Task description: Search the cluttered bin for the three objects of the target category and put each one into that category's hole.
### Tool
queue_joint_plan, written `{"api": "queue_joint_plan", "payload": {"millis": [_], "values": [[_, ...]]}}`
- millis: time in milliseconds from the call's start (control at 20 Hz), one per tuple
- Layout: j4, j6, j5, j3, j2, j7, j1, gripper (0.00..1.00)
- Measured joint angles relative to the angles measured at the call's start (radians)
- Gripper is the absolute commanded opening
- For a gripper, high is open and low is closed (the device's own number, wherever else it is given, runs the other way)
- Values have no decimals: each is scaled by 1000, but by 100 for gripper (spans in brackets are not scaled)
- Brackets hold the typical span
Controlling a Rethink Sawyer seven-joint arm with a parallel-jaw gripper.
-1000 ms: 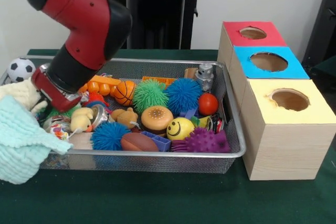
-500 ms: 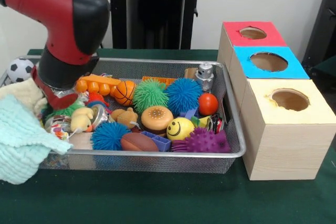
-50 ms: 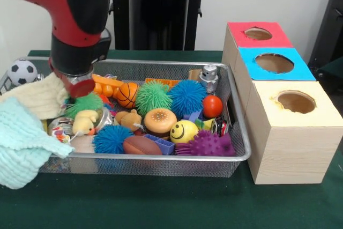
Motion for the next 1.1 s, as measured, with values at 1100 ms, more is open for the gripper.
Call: {"api": "queue_joint_plan", "payload": {"millis": [1100], "values": [[309, 121, 320, 284, -161, 0, -99, 0]]}}
